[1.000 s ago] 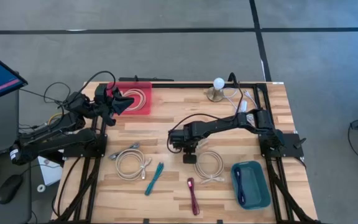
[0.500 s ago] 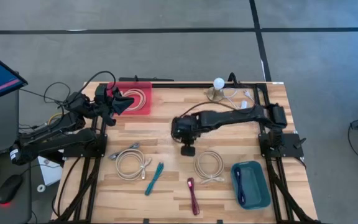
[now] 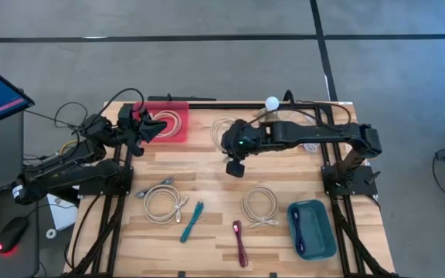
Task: Pick & Place USB Port
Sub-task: Put the brown USB cable into the red bin
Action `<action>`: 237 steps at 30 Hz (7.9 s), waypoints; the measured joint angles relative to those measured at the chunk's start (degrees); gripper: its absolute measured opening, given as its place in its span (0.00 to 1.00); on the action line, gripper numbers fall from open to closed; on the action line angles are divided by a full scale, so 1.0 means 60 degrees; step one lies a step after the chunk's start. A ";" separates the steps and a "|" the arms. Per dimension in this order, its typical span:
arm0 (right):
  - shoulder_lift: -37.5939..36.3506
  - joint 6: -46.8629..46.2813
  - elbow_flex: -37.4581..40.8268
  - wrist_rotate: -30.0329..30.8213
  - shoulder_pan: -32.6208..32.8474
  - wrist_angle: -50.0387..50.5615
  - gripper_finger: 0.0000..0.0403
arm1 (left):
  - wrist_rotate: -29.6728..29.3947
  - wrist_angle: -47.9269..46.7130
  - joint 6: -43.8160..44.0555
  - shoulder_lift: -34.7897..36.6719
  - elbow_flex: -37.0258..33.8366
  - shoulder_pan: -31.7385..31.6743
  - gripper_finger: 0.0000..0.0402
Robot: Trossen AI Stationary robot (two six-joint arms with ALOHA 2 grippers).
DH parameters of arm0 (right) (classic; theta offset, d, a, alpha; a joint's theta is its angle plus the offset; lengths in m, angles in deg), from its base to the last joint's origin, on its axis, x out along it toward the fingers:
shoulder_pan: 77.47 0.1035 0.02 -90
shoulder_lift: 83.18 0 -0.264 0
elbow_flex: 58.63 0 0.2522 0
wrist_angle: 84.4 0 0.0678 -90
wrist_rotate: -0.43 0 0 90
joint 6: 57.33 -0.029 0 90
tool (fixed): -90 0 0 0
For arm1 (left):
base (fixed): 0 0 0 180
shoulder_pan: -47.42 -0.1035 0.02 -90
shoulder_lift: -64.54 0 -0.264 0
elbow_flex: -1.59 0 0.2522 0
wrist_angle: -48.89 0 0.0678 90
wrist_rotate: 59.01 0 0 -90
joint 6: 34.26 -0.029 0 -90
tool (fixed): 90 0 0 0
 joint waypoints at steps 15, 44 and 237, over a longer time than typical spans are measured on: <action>-0.1125 0.0117 -0.0004 0.0720 0.0033 -0.0840 0.01 | 0.0084 0.0007 0.1282 -0.0435 0.0000 0.0001 0.11; -0.1023 0.0690 0.0000 0.0432 0.0011 -0.1913 0.01 | 0.0011 0.2601 0.1786 -0.3567 0.0000 0.1007 0.35; -0.3403 -0.0680 0.0000 0.3500 -0.0055 0.1792 0.17 | -0.6364 -0.4427 -0.1154 -0.3130 -0.1151 -0.2801 0.08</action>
